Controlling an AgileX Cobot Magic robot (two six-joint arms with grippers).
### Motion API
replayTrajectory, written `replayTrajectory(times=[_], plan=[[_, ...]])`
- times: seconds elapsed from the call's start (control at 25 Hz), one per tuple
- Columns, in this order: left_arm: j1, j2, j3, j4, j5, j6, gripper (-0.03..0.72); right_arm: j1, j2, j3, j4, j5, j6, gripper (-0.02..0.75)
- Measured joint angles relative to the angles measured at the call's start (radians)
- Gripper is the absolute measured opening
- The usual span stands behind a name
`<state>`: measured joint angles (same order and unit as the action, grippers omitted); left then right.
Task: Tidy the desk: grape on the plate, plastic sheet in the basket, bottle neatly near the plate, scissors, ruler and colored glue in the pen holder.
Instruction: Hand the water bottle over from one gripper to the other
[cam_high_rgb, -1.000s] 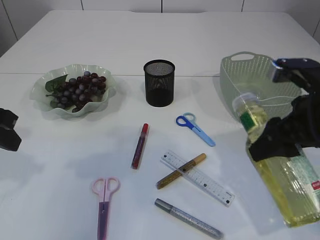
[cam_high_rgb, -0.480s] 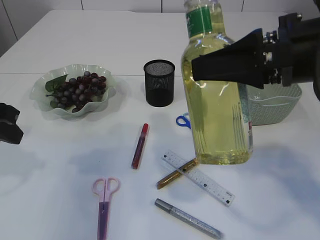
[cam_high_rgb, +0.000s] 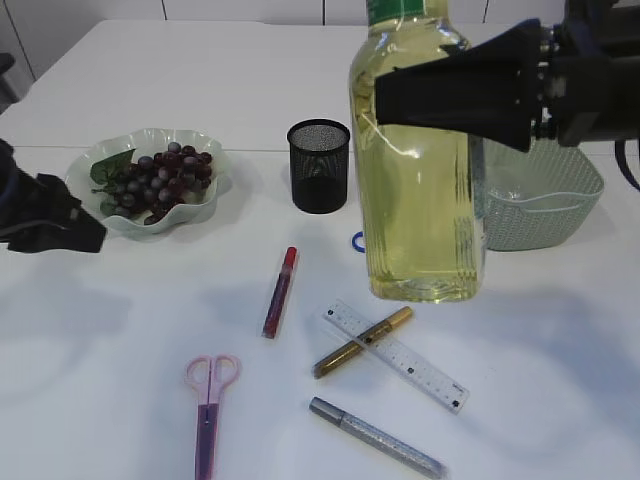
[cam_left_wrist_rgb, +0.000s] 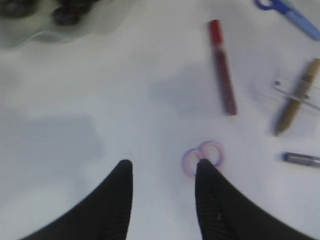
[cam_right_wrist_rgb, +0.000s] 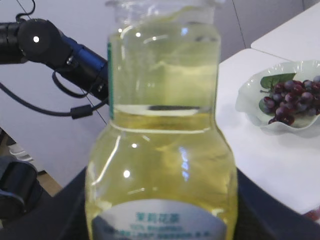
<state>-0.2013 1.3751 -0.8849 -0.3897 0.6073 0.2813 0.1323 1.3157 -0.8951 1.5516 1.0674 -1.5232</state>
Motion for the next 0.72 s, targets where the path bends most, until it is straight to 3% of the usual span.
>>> replayTrajectory(times=[0.12, 0.2, 0.36, 0.44, 0.56, 0.72], plan=[[-0.058, -0.012, 0.001, -0.189, -0.001, 0.235, 0.309, 0.0, 0.0, 0.0, 0.057, 0.016, -0.04, 0.459], [-0.09, -0.023, 0.001, -0.386, 0.016, 0.424, 0.309, 0.0, 0.0, 0.0, 0.086, 0.022, -0.062, 0.459], [-0.101, -0.03, 0.002, -0.784, 0.124, 0.823, 0.309, 0.0, 0.0, 0.0, 0.101, 0.04, -0.073, 0.459], [-0.101, -0.03, 0.002, -0.911, 0.207, 0.974, 0.309, 0.0, 0.0, 0.0, 0.101, 0.058, -0.075, 0.459], [-0.101, -0.03, 0.002, -1.035, 0.346, 1.109, 0.309, 0.0, 0.0, 0.0, 0.101, 0.071, -0.088, 0.459], [-0.101, -0.032, 0.002, -1.145, 0.455, 1.174, 0.313, 0.0, 0.0, 0.0, 0.101, 0.075, -0.098, 0.459]])
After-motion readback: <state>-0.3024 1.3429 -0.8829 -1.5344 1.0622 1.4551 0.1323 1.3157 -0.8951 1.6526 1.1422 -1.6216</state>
